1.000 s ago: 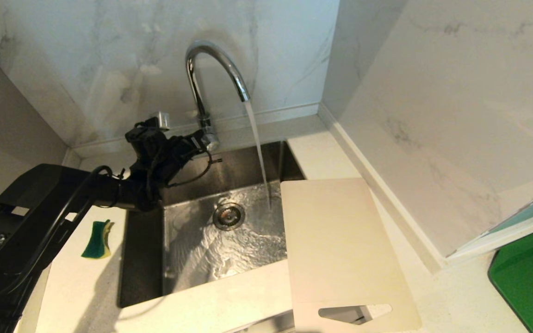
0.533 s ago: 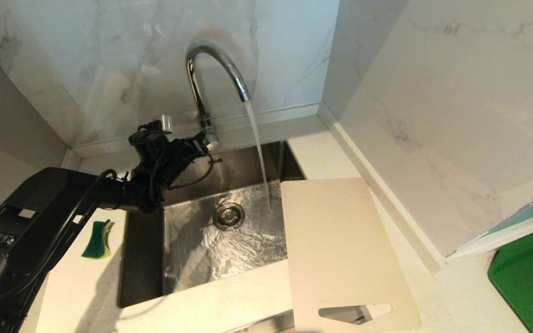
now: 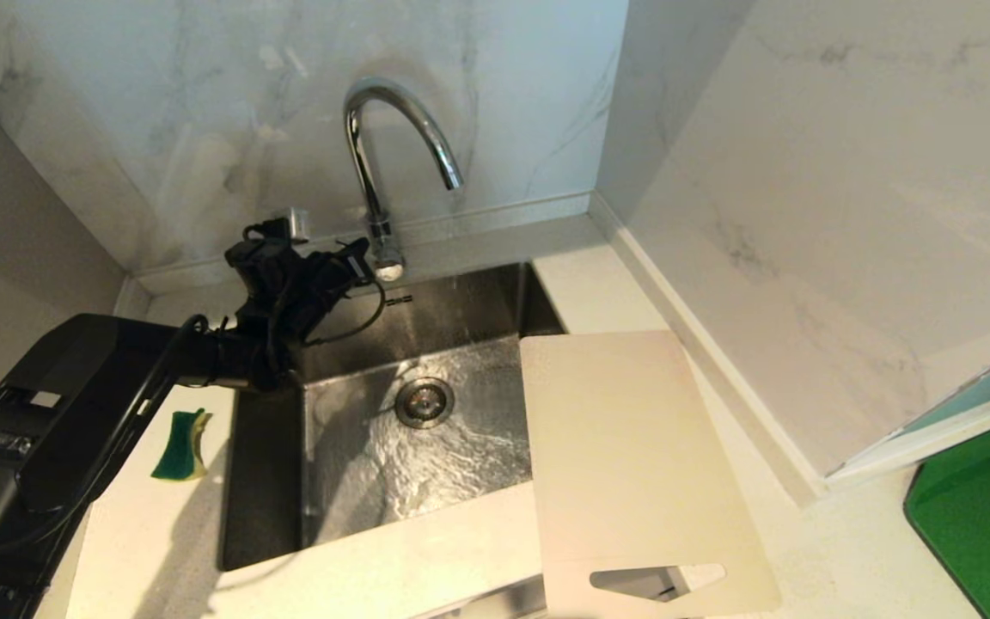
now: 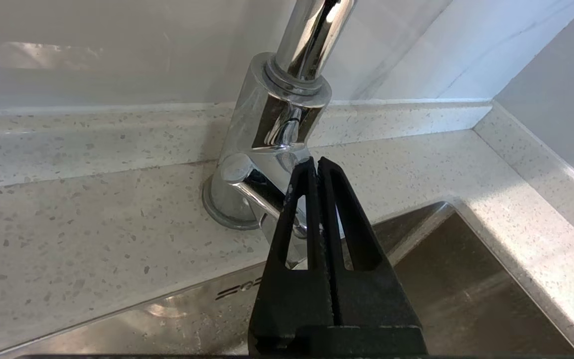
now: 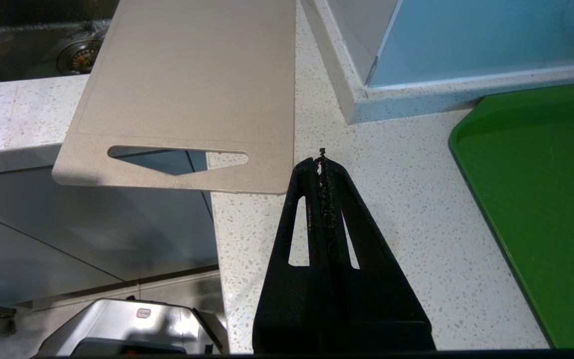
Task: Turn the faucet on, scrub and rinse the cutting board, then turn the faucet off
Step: Turn off the tap
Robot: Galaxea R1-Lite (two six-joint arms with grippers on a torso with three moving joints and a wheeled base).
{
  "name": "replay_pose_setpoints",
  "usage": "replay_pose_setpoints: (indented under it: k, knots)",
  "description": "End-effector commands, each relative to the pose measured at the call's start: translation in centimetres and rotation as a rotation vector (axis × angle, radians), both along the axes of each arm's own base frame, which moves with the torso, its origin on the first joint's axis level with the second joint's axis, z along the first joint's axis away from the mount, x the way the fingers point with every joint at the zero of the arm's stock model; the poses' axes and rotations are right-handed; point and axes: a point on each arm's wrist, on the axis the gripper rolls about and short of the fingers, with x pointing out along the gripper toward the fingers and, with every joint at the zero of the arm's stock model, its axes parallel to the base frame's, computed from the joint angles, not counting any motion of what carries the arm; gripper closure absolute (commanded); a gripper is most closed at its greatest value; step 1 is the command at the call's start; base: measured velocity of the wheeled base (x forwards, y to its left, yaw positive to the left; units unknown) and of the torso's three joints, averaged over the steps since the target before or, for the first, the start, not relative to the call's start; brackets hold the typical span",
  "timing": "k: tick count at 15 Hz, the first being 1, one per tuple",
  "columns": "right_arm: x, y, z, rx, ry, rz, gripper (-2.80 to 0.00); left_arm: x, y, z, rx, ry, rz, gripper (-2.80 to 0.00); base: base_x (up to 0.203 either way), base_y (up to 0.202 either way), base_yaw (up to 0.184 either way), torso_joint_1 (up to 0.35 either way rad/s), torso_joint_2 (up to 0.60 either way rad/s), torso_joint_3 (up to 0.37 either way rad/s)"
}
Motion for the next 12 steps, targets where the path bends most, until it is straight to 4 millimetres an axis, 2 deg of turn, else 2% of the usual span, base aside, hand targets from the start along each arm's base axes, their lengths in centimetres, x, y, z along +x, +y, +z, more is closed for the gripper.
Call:
replay_pose_setpoints:
  k: [1, 6, 10, 12]
  knots:
    - [0.0, 0.0, 0.0, -0.001, 0.001, 0.000, 0.00, 0.2, 0.2, -0.3, -0.004, 0.003, 0.009, 0.00, 0.000, 0.000, 0.000, 0.000, 0.00, 0.000]
    - [0.0, 0.0, 0.0, -0.001, 0.000, 0.000, 0.00, -1.0, -0.8, 2.1, -0.022, -0.033, 0.015, 0.00, 0.000, 0.000, 0.000, 0.000, 0.00, 0.000]
    - [0.0, 0.0, 0.0, -0.001, 0.000, 0.000, 0.00, -4.1, -2.2, 6.5, -0.031, -0.072, -0.030, 0.00, 0.000, 0.000, 0.000, 0.000, 0.00, 0.000]
    - [0.0, 0.0, 0.0, -0.001, 0.000, 0.000, 0.00, -5.9, -2.1, 9.4, -0.038, -0.107, -0.040, 0.00, 0.000, 0.000, 0.000, 0.000, 0.00, 0.000]
